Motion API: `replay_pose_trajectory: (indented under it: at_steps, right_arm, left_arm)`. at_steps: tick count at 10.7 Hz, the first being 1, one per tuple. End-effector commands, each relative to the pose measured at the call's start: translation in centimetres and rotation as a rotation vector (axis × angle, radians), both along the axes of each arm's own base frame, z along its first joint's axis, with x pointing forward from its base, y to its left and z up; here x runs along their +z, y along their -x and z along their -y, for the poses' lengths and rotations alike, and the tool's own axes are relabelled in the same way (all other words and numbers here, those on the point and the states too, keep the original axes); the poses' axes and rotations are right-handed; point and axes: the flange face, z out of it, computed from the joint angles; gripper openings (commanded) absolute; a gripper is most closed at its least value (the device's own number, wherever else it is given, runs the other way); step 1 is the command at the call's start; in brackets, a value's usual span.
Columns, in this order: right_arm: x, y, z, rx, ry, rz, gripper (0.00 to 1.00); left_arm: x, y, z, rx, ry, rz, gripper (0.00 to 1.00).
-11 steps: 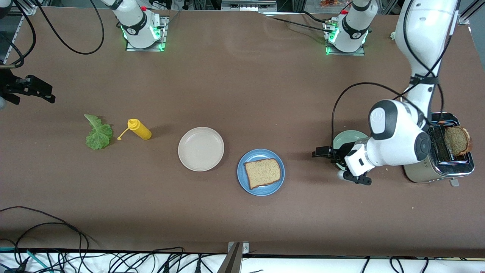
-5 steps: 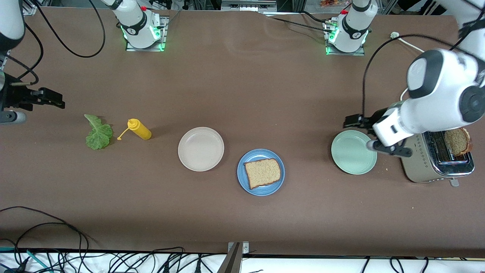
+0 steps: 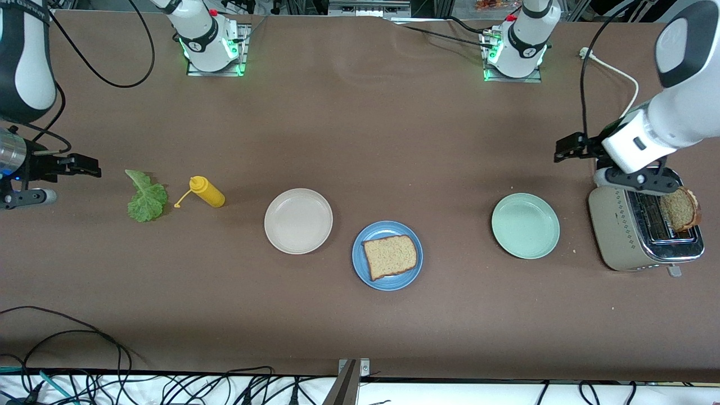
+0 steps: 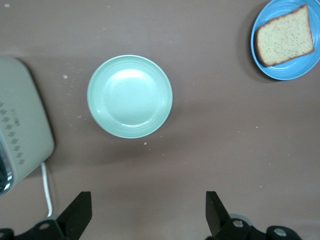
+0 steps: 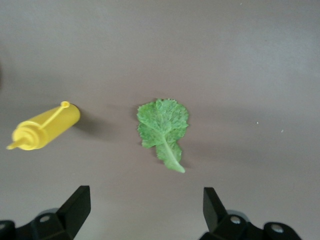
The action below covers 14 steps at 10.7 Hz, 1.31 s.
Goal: Make sandwich in blue plate with both arms
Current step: 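Raise the left gripper toward the toaster while the right gripper reaches the lettuce, then grasp the green lettuce leaf with the right gripper and lift it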
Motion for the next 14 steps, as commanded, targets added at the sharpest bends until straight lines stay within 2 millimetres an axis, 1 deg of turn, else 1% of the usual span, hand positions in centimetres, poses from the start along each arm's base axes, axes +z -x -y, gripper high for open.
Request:
replay_pose_trajectory:
  at_steps: [1,2,4,5,6,7,8,10,11,12,13,14]
  right_arm:
    - [-4.6,1.4,1.5,0.116,0.006,0.013,1.0]
    - [-6.9,2.2,2.2,0.138,0.007,0.007,1.0]
    - [-10.2,3.7,2.5,0.212,-0.016,-0.036,1.0]
    - [-12.4,4.0,2.5,0.249,-0.025,-0.063,1.0]
    - [-14.2,4.1,2.5,0.291,-0.034,-0.075,1.0]
    - [-15.6,4.3,2.8,0.314,-0.039,-0.086,1.0]
    - [-16.5,4.6,3.6,0.316,-0.042,-0.103,1.0]
    - [-19.4,4.9,5.0,0.327,-0.054,-0.137,1.0]
    - [-20.9,5.0,5.4,0.35,-0.059,-0.143,1.0]
    - [-22.4,5.2,5.5,0.367,-0.065,-0.15,1.0]
    - [-23.7,5.3,5.7,0.366,-0.068,-0.166,1.0]
    - [-24.8,5.6,5.8,0.359,-0.076,-0.183,1.0]
  left_arm:
    - [1.9,3.4,-3.3,0.04,-0.036,0.022,1.0]
    - [2.7,4.0,-3.8,0.032,-0.084,0.034,1.0]
    - [3.8,5.0,-3.8,0.018,-0.132,-0.001,1.0]
    - [5.2,4.9,-4.0,0.022,-0.149,0.01,1.0]
    - [6.2,4.9,-3.9,0.022,-0.154,0.013,1.0]
    - [6.7,4.8,-3.6,0.021,-0.156,0.014,1.0]
    - [7.1,4.3,-3.5,0.038,-0.158,0.006,1.0]
    - [8.6,2.5,-3.1,0.097,-0.169,-0.02,1.0]
    - [9.2,2.3,-3.2,0.103,-0.167,-0.01,1.0]
    - [9.5,2.4,-3.3,0.108,-0.166,-0.006,1.0]
    - [9.5,2.5,-2.9,0.102,-0.166,-0.007,1.0]
    - [9.5,2.4,-2.8,0.117,-0.167,-0.005,1.0]
